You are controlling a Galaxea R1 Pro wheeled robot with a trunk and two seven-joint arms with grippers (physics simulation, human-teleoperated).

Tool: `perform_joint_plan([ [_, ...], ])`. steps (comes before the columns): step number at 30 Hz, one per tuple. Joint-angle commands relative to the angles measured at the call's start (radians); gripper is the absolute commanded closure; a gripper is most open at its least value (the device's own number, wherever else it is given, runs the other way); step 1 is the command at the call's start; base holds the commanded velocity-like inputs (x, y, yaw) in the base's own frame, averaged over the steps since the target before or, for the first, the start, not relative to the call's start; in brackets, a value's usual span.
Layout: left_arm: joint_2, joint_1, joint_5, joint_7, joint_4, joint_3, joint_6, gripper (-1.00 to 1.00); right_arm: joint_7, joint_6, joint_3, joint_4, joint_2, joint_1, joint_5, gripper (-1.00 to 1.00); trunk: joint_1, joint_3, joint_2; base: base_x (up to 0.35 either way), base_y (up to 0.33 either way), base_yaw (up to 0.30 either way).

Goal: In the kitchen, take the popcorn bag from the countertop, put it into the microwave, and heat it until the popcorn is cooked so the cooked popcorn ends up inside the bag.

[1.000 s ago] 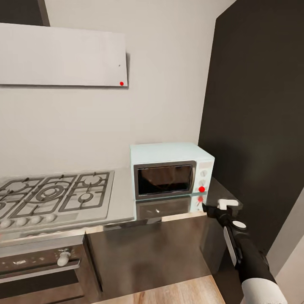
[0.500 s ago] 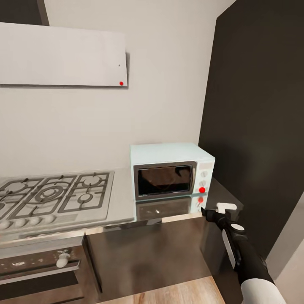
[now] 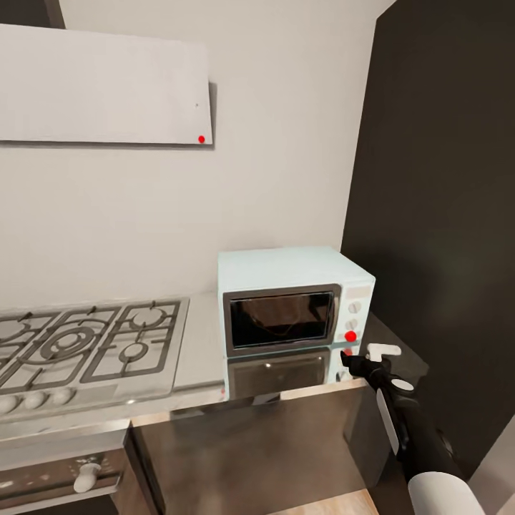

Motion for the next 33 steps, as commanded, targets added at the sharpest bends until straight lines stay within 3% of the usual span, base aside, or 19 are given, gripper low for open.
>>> perform_joint_plan([
  [1, 0.000, 0.000, 0.001, 0.000, -0.002, -0.005, 0.006, -1.00, 0.009, 0.005, -0.004, -0.002, 0.001, -0.001, 0.010, -1.00, 0.000, -0.001, -0.001, 0.050, 0.000, 0.000],
  [12, 0.000, 0.000, 0.001, 0.000, -0.002, -0.005, 0.005, -1.00, 0.009, 0.007, -0.005, -0.002, 0.001, -0.001, 0.010, -1.00, 0.000, -0.001, -0.001, 0.106, -0.035, 0.000],
  [13, 0.000, -0.001, 0.001, 0.000, -0.002, -0.005, 0.005, -1.00, 0.009, 0.007, -0.004, -0.002, 0.001, -0.001, 0.010, 1.00, 0.000, -0.001, -0.001, 0.004, -0.002, 0.000],
  [26, 0.000, -0.001, 0.001, 0.000, -0.002, -0.005, 0.005, -1.00, 0.011, 0.007, -0.006, -0.002, 0.001, -0.001, 0.010, 1.00, 0.000, -0.001, -0.001, 0.001, 0.000, 0.000],
  [33, 0.000, 0.000, 0.001, 0.000, -0.002, -0.005, 0.005, -1.00, 0.011, 0.007, -0.005, -0.002, 0.001, -0.001, 0.011, 1.00, 0.000, -0.001, -0.001, 0.253, 0.000, 0.000],
])
